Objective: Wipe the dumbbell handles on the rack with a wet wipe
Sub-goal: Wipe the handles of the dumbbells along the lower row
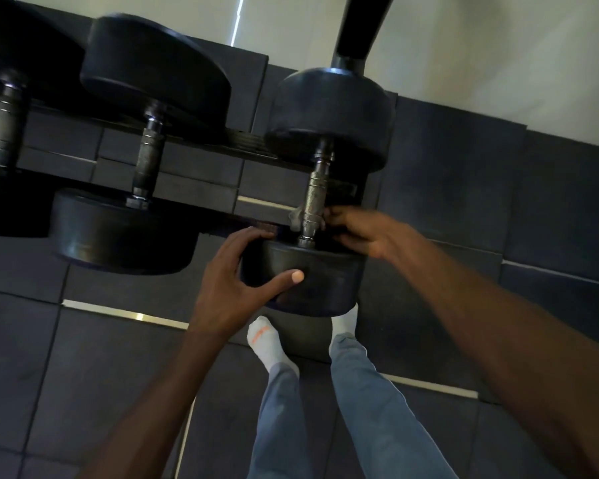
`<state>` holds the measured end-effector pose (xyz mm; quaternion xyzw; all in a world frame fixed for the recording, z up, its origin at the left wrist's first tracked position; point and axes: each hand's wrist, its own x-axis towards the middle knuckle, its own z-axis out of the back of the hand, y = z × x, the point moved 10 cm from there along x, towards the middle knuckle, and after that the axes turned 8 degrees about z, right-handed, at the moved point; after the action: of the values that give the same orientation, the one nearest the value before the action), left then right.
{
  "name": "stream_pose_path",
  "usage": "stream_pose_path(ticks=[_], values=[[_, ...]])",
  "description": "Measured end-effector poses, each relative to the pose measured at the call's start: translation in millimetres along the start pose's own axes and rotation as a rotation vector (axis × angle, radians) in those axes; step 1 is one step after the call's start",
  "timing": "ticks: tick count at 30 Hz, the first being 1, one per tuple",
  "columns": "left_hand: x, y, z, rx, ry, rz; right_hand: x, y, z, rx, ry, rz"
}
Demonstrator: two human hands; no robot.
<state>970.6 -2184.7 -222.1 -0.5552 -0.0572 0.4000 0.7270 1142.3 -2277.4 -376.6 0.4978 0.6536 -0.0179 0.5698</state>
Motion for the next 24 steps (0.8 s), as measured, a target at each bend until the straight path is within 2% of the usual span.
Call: stream_pose_path(ticks=[5,11,16,20,24], values=[[0.2,2.0,0.0,0.014,0.017,0.014,-11.8,3.6,-8.9,-0.296,0.195,-0.116],[1.2,2.4,0.0,0.022,0.01,0.004,-18.6,3.6,-11.1,-0.42,0.241,-0.105],[0.9,2.7,-0.7,0.008,0.017,0.007,-13.8,4.4,-2.9,-0.397,0.11,-0.076],[1.8,3.7,1.3,0.033,0.01,0.004,-14.5,1.1,-11.0,-0.434,0.122,-0.074],[1.4,4.1,1.5,0.027,0.002,0.005,-22.1,3.9,3.7,-0.326,0.072,-0.024]])
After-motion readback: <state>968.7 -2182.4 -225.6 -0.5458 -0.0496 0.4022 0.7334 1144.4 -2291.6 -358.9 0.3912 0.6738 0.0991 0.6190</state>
